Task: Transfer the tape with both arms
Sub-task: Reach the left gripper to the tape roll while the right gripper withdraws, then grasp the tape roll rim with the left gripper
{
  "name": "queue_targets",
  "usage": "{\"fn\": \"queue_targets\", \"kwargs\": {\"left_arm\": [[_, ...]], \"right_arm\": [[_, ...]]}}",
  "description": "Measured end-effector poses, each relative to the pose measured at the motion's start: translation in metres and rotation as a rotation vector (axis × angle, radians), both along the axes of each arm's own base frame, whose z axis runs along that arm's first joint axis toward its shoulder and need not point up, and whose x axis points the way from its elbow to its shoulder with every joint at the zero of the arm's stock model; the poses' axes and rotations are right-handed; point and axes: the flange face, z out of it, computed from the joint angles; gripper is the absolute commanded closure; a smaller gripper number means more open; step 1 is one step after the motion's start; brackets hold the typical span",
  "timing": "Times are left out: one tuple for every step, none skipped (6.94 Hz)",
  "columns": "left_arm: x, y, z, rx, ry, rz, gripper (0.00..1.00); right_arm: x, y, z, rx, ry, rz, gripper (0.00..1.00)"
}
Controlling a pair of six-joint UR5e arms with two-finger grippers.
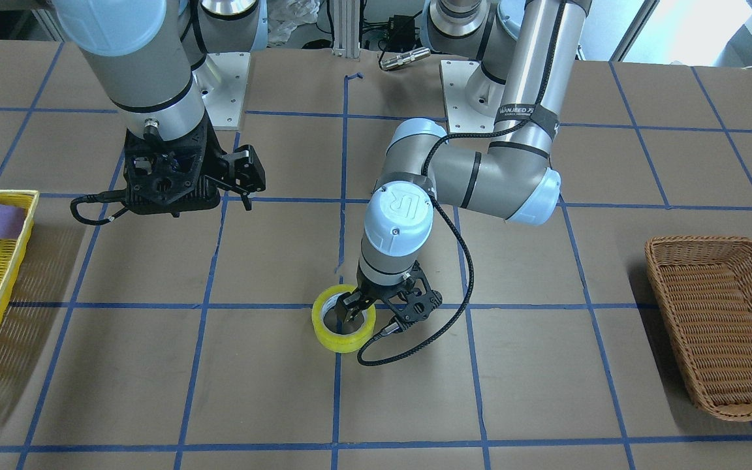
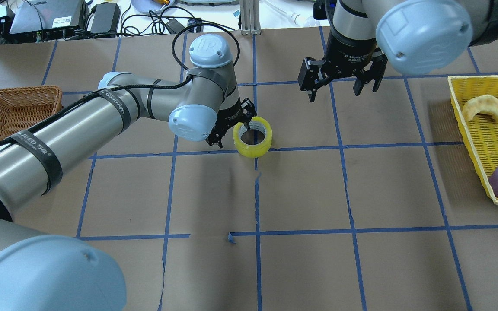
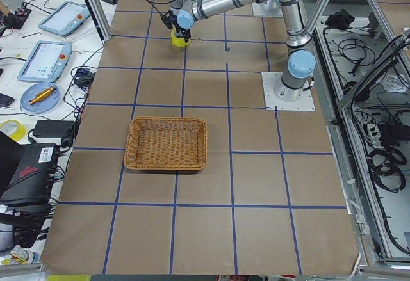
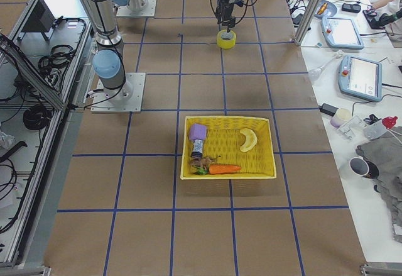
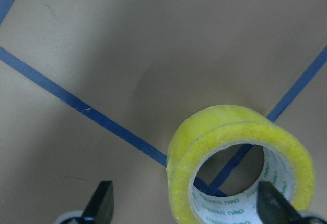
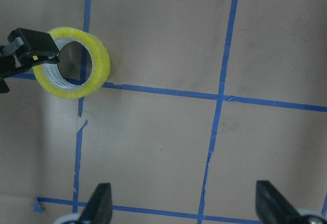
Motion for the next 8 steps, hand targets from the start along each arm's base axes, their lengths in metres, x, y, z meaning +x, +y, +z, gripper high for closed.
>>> {"fn": "queue_targets", "kwargs": {"left_arm": [[-0.002,0.001,-0.008,0.010,-0.003,-0.021,0.37],[-0.004,0.003,-0.016,0.022,-0.005,-0.033,0.56],[-0.006,0.005,-0.020,0.028,-0.007,-0.042,0.89],[-0.006,0.005,-0.020,0.029,-0.006,-0.048,1.00],[-0.007,0.004,-0.016,0.019,-0.003,-0.065,1.00],[-0.005,-0.001,-0.003,-0.007,0.006,-0.141,1.00],[0.003,-0.011,0.017,-0.035,0.012,-0.259,1.00],[0.029,-0.027,0.040,-0.046,0.015,-0.351,1.00]], "right_arm": [[-0.007,0.001,0.000,0.019,0.002,-0.012,0.00],[-0.021,-0.001,0.003,0.022,0.004,-0.037,0.00],[-0.043,-0.003,0.013,0.011,0.006,-0.078,0.00],[-0.062,-0.002,0.023,-0.005,0.004,-0.112,0.00],[-0.070,0.002,0.030,-0.011,0.002,-0.127,0.00],[-0.072,0.009,0.035,-0.003,0.002,-0.130,0.00],[-0.072,0.018,0.040,0.006,0.001,-0.130,0.00],[-0.072,0.021,0.043,0.009,0.004,-0.130,0.00]]}}
